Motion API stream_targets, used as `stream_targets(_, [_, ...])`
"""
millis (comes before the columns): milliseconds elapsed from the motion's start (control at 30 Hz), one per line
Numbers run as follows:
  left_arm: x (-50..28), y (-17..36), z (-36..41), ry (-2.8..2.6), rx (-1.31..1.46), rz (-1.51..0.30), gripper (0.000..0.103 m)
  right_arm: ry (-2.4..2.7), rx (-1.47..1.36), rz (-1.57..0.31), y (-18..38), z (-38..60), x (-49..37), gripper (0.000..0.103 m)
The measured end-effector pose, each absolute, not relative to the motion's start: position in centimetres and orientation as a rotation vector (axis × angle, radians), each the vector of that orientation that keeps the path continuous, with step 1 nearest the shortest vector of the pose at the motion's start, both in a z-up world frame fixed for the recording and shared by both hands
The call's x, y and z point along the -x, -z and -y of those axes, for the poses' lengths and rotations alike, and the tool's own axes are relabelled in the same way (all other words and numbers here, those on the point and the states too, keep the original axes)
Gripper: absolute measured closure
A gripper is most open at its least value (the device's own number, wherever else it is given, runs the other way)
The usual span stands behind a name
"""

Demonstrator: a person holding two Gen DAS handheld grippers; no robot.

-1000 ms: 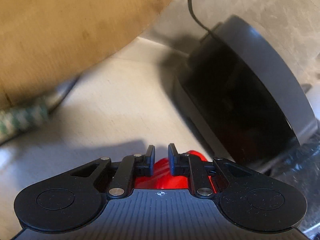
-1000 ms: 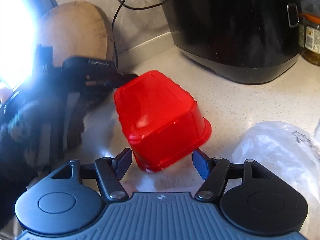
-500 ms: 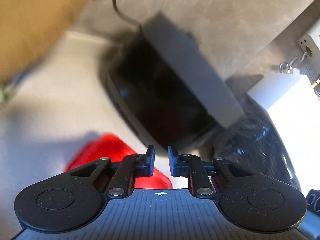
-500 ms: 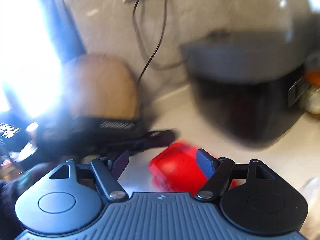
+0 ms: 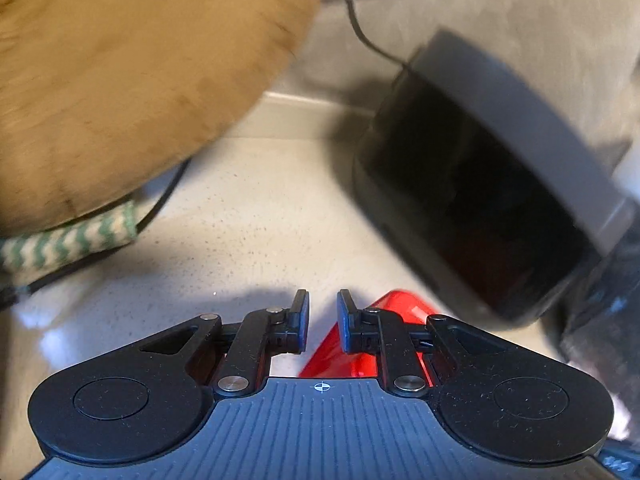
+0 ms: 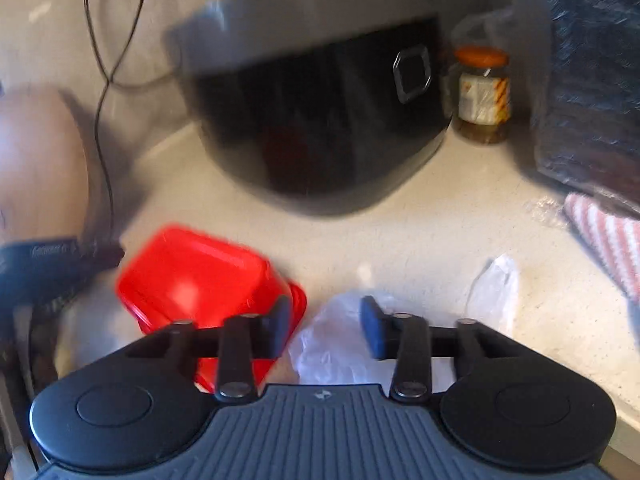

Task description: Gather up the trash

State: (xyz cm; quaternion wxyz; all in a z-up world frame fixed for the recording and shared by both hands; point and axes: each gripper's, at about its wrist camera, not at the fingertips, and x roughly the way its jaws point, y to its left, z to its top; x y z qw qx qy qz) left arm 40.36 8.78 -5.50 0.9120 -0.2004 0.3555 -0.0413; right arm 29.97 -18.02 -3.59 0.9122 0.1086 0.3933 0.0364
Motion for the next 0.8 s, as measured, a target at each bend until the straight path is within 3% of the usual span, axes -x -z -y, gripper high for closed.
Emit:
stream_targets(333, [-42.5, 7.7, -8.0, 0.127, 0.402, -0.78, 0.088, -0.125, -0.203, -0.803, 6.2, 16.9, -31.1, 0.07])
stream_targets(467, [-42.5, 8.0, -8.7, 0.151, 0.466, -0.778, 0.095, -0.136, -0.233, -0.788, 6.7, 16.8, -31.0, 0.077])
stream_targets(567, [-42.1, 8.2, -9.2, 0.16, 0.511, -0.782, 0.097, -0.181, -0.268, -0.792, 6.7, 16.8, -31.5, 0.096])
stream_targets(600, [-42.0, 8.2, -9.4, 0.153, 0.529, -0.778, 0.098, -0.202, -0.29, -0.798, 6.7, 16.7, -31.7, 0.099])
stream_targets(800, [-41.4, 7.5, -10.2, 0.063, 0.551, -0.739, 0.1, -0.319, -0.364, -0.776, 4.7, 16.1, -31.8, 0.099])
